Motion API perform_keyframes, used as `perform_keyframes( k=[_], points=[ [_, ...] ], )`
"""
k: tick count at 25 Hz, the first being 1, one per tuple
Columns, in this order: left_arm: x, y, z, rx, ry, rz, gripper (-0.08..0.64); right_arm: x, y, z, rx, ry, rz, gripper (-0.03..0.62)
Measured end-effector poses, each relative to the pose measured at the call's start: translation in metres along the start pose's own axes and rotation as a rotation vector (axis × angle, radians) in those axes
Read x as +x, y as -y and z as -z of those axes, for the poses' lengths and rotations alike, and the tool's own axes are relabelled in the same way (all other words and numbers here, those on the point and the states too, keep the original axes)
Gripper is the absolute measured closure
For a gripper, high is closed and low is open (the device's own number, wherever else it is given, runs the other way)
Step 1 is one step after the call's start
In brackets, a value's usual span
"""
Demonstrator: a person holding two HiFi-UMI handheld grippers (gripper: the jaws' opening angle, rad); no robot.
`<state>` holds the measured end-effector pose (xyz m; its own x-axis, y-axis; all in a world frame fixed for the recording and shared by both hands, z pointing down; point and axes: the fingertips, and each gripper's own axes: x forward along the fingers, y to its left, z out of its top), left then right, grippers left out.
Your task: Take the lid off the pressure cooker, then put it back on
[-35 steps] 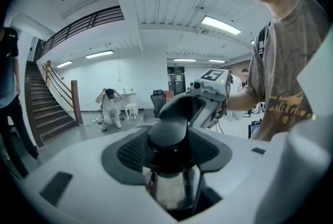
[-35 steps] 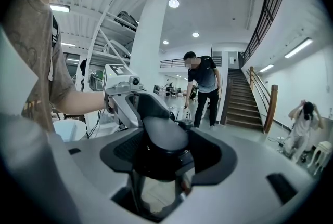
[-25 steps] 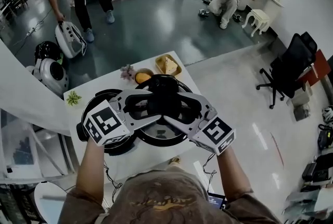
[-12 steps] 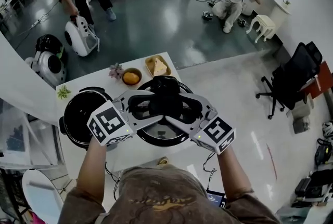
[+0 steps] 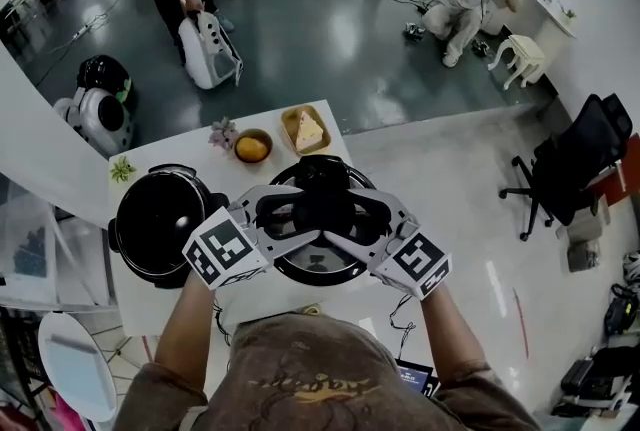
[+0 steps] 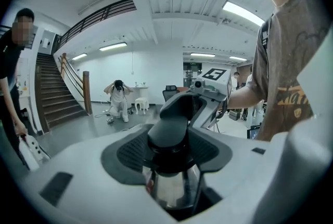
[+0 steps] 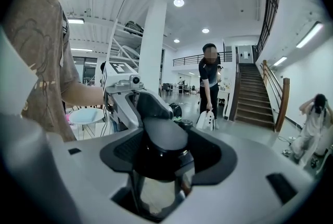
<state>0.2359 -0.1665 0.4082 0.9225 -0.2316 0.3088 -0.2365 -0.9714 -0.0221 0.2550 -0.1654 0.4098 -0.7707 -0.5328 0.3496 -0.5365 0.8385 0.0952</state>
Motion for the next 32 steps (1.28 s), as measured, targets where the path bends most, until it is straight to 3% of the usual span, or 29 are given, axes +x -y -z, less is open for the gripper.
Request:
perform_keyframes(
  k=[23, 32],
  points=[
    [0.046, 0.015, 0.111, -0.095, -0.079, -0.018, 0.311, 0.03, -0.012, 0.118, 0.06, -0.056, -0.083, 0.314],
    [0.051, 0.017, 0.145, -0.084, -0.126, -0.021, 0.311, 0.045, -0.021, 0.147, 0.021, -0.104, -0.076, 0.314]
  ],
)
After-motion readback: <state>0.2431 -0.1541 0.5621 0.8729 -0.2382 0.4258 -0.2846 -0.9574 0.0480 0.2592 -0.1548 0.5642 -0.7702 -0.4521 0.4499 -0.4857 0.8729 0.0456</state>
